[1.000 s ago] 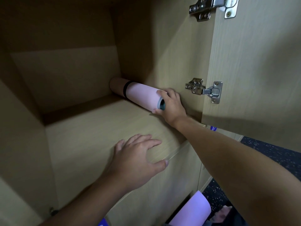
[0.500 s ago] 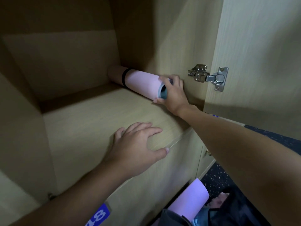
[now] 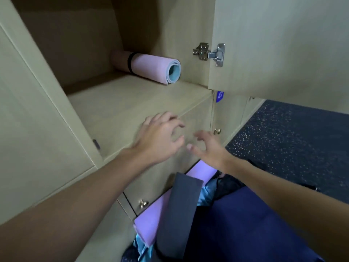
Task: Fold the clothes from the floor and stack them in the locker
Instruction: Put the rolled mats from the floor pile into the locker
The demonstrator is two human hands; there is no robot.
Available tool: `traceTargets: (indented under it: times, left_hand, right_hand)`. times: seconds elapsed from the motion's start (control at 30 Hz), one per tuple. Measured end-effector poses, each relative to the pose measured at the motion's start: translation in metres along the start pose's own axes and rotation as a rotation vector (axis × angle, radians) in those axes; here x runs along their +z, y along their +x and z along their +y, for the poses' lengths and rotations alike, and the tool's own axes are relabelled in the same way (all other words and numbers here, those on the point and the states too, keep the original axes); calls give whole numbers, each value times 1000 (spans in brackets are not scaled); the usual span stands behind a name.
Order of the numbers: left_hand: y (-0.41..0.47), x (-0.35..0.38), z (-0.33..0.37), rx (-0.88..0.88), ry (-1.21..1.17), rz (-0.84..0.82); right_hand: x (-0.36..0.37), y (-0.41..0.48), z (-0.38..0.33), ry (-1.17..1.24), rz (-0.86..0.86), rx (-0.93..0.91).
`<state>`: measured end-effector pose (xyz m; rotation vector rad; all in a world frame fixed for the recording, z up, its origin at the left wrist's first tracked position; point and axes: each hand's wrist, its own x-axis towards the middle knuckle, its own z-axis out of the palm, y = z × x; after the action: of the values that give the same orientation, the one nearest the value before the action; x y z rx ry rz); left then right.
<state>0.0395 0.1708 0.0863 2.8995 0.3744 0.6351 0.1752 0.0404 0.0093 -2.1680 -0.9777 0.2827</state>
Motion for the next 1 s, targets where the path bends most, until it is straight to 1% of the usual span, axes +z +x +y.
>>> traceTargets:
  times: [0.03,0.07,0.1,0.13,0.2,0.27,0.33,0.4,0.43,0.5,0.57,0.67,0.7,0.8,0.87,1.0]
  left_hand:
    - [-18,7,5,53,0,20]
    - [-37,15,8,87,-23,11]
    - [-54,23,8,78,-76,-52]
    - [-70,30,7,37,-123,-155]
    - [-98,48,-2,-54,-144,-351]
    - [-121,64,-15,-167,-164,-474]
    - [-136,74,-23,-266,-187,-552]
    - [-145,82,-26,-286,-203,-587]
    - [-147,85,-25,-297,-272,-591]
    - [-147,89,-19,-339,-477,-564]
    - [-144,92,-13,-376,-602,-489]
    - [-136,88,0,-357,-857,-367]
    - [-131,83,6,-342,-905,-323]
    - [-109,56,26,-286,-946,-206]
    - [-94,32,36,-237,-968,-128]
    - [-65,-23,52,-165,-975,98]
  right_hand:
    - [11,-16,7,28,-111,85]
    - [21,-30,13,36,-184,145]
    - [31,-40,18,44,-224,176]
    - [40,-49,22,71,-246,197]
    - [53,-60,26,149,-263,239]
    - [60,-69,28,202,-241,268]
    - [64,-74,28,231,-208,298]
    - [64,-80,25,307,-181,308]
    - [64,-83,22,338,-172,301]
    - [59,-86,14,370,-156,277]
    - [45,-88,1,390,-112,244]
    - [15,-87,-17,440,-10,189]
    - [4,-88,-22,464,10,156]
    - [-33,-96,-38,578,42,59]
    - [-54,-102,-46,610,6,21]
    - [-76,-124,-62,479,-91,-31]
